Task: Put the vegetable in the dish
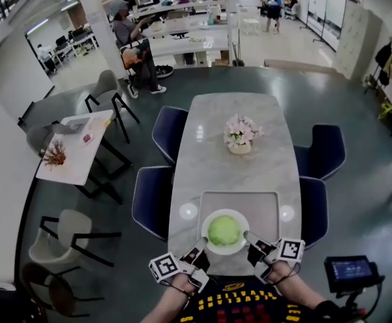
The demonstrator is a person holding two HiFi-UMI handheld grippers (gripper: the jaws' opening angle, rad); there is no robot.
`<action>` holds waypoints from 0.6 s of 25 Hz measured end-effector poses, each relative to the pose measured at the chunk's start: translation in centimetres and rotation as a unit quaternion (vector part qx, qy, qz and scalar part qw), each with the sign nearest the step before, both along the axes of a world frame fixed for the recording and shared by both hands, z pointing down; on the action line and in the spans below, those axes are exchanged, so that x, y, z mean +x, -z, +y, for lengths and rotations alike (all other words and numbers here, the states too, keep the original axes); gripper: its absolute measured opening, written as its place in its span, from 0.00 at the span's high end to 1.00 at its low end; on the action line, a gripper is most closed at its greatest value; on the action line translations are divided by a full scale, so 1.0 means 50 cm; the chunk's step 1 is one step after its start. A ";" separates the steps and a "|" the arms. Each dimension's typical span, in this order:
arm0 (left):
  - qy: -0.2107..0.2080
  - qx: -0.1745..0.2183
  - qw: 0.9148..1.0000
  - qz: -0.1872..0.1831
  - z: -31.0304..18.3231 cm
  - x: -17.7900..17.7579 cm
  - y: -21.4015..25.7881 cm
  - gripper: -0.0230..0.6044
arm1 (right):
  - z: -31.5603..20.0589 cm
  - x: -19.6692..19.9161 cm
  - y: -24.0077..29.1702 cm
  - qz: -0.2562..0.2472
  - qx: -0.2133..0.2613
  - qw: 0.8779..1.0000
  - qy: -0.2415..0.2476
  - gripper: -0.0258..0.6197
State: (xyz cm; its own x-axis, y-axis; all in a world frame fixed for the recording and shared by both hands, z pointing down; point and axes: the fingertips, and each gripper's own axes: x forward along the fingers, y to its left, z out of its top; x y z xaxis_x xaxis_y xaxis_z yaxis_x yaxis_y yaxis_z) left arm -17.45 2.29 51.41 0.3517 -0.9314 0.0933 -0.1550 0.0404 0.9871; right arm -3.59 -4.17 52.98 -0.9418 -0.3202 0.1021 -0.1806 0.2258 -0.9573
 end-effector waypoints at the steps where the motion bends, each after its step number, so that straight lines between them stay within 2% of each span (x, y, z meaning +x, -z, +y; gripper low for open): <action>1: -0.002 0.001 1.000 -0.002 -0.015 0.009 -0.004 0.94 | -0.015 0.008 0.000 0.001 0.006 1.000 0.000 0.93; 6: -0.004 0.005 1.000 -0.009 -0.077 0.048 -0.012 0.94 | -0.075 0.048 -0.010 -0.003 0.012 1.000 -0.004 0.93; 10: -0.009 0.011 1.000 -0.009 -0.092 0.055 -0.012 0.94 | -0.084 0.048 -0.011 -0.020 0.010 1.000 -0.005 0.93; 15: -0.029 0.001 1.000 -0.009 -0.120 0.068 -0.036 0.94 | -0.111 0.062 -0.028 -0.018 0.031 0.999 -0.012 0.93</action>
